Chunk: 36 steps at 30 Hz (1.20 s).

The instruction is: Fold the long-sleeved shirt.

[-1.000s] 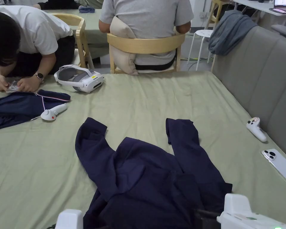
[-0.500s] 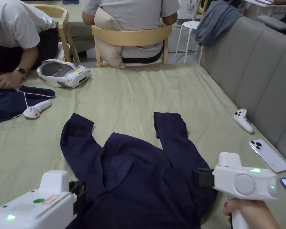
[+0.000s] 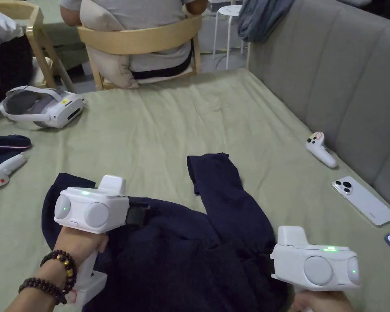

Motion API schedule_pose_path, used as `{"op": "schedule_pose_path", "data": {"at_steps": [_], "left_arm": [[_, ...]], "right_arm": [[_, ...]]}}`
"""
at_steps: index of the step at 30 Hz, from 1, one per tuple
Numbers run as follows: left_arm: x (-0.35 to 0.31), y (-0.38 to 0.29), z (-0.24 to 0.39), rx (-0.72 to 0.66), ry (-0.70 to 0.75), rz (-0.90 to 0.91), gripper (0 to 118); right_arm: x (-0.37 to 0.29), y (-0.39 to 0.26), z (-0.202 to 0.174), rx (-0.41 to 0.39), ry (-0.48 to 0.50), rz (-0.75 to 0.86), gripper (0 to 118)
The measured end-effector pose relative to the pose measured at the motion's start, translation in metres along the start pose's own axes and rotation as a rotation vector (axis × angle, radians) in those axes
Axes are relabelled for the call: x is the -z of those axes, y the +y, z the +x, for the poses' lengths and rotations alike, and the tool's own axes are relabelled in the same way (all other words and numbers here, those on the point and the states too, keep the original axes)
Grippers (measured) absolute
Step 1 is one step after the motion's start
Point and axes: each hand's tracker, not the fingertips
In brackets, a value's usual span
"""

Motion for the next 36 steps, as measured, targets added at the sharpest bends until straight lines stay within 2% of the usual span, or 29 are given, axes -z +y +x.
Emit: {"op": "schedule_pose_path", "data": {"at_steps": [3, 5, 6, 7, 9, 10, 14, 15, 16, 17, 19, 21, 24, 29, 33, 36], "left_arm": [[0.037, 0.003, -0.001, 0.06, 0.049, -0.073, 96], [0.046, 0.001, 0.002, 0.099, 0.061, -0.096, 72], [0.042, 0.002, -0.002, 0.12, 0.073, -0.114, 37], [0.029, 0.006, -0.001, 0.064, -0.045, -0.08, 37], [0.01, 0.009, -0.002, 0.081, -0.065, -0.099, 6], [-0.002, 0.005, -0.001, -0.037, -0.116, -0.143, 5], [-0.045, 0.028, -0.046, -0.016, -0.094, -0.071, 6], [-0.067, 0.034, -0.047, -0.107, -0.099, -0.016, 6], [-0.087, 0.038, -0.054, -0.106, -0.099, -0.018, 6], [-0.115, 0.053, -0.073, -0.042, 0.03, 0.231, 6], [-0.163, 0.061, -0.099, -0.078, 0.004, 0.318, 6], [-0.213, 0.074, -0.121, -0.14, 0.01, 0.402, 6], [-0.28, 0.109, -0.145, -0.181, 0.042, 0.539, 6], [-0.379, 0.156, -0.184, -0.18, 0.212, 0.675, 6], [-0.426, 0.196, -0.191, -0.187, 0.262, 0.781, 6], [-0.45, 0.227, -0.215, -0.22, 0.301, 0.817, 6]], "right_arm": [[0.0, 0.002, 0.008, 0.019, 0.017, -0.008, 11], [0.0, 0.001, 0.007, 0.011, 0.018, -0.009, 11], [0.001, 0.002, 0.007, 0.014, 0.014, -0.008, 11], [0.0, 0.002, 0.008, 0.015, 0.016, -0.008, 11], [-0.005, 0.006, 0.014, 0.07, 0.05, -0.015, 11], [-0.015, 0.012, 0.014, 0.08, 0.059, -0.016, 11], [-0.065, 0.049, 0.007, -0.02, 0.064, 0.12, 11], [-0.083, 0.062, 0.004, -0.017, 0.091, 0.176, 9], [-0.103, 0.076, 0.0, -0.02, 0.097, 0.233, 9], [-0.124, 0.093, -0.005, -0.035, 0.096, 0.278, 9], [-0.157, 0.126, -0.014, -0.059, 0.088, 0.377, 9], [-0.193, 0.165, -0.032, -0.101, 0.117, 0.461, 9], [-0.244, 0.224, -0.067, -0.171, 0.107, 0.589, 9], [-0.305, 0.324, -0.123, -0.217, 0.071, 0.722, 9], [-0.343, 0.383, -0.169, -0.326, 0.033, 0.814, 9], [-0.37, 0.407, -0.196, -0.374, 0.011, 0.863, 9]]}}
